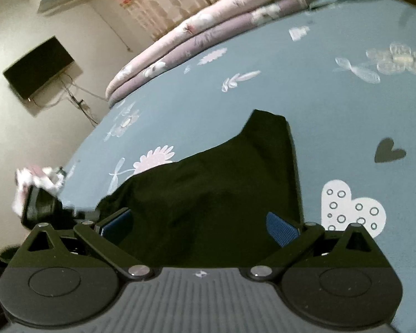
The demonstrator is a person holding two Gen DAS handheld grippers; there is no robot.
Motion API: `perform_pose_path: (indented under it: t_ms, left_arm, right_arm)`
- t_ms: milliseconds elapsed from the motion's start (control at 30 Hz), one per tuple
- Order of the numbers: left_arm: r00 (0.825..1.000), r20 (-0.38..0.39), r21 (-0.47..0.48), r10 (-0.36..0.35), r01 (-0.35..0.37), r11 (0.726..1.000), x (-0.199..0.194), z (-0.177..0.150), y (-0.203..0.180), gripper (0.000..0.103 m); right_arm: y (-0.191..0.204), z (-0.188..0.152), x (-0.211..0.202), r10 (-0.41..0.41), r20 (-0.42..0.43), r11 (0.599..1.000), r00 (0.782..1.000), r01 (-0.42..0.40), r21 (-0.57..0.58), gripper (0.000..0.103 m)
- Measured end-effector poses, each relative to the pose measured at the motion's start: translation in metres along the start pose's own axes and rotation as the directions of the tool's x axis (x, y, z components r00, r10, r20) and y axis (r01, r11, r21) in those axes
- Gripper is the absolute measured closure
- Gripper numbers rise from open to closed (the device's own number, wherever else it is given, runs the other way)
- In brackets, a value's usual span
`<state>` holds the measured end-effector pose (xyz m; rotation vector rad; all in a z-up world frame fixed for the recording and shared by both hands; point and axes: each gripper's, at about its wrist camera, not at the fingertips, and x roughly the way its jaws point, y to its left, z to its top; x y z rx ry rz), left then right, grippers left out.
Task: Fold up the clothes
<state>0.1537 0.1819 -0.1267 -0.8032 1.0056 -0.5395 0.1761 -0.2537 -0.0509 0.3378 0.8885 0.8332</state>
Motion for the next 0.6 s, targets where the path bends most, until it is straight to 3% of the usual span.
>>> perform_pose_path:
  t_ms: [167,300,367,433,500,600]
  left_arm:
    - [0.999,-0.005,-0.016,-0.033,0.033,0.999,-0.002,-0.002,0.008,0.007]
    - [1.000,-0.020,0.008,0.001,-0.001,1.000,0.004,0.008,0.002,0.011]
    - [0.999,-0.025,0.031,0.048,-0.047,0.998,0.005,0.008,-0.003,0.020]
    - [0.996,-0.022,0.040,0.088,-0.087,0.995,0.001,0.007,-0.003,0.038]
    - [0.996,-0.019,0.009,0.092,-0.092,0.996,-0.002,0.008,0.005,0.048]
    - [0.995,-0.019,0.003,0.098,-0.098,0.995,-0.003,0.008,0.007,0.052]
  right_arm:
    - [-0.041,0.016,0.008,0.034,-0.038,0.995,0.999,-0.030,0.091,0.000]
    - [-0.075,0.028,0.035,0.099,-0.088,0.975,0.991,-0.079,0.207,0.000]
    - [-0.088,0.031,0.051,0.136,-0.118,0.962,0.984,-0.103,0.252,0.000]
    - [-0.091,0.035,0.065,0.168,-0.122,0.958,0.978,-0.133,0.253,0.000]
    - [-0.090,0.035,0.067,0.180,-0.136,0.959,0.974,-0.143,0.246,0.000]
    - [-0.088,0.035,0.069,0.198,-0.160,0.959,0.967,-0.158,0.236,0.000]
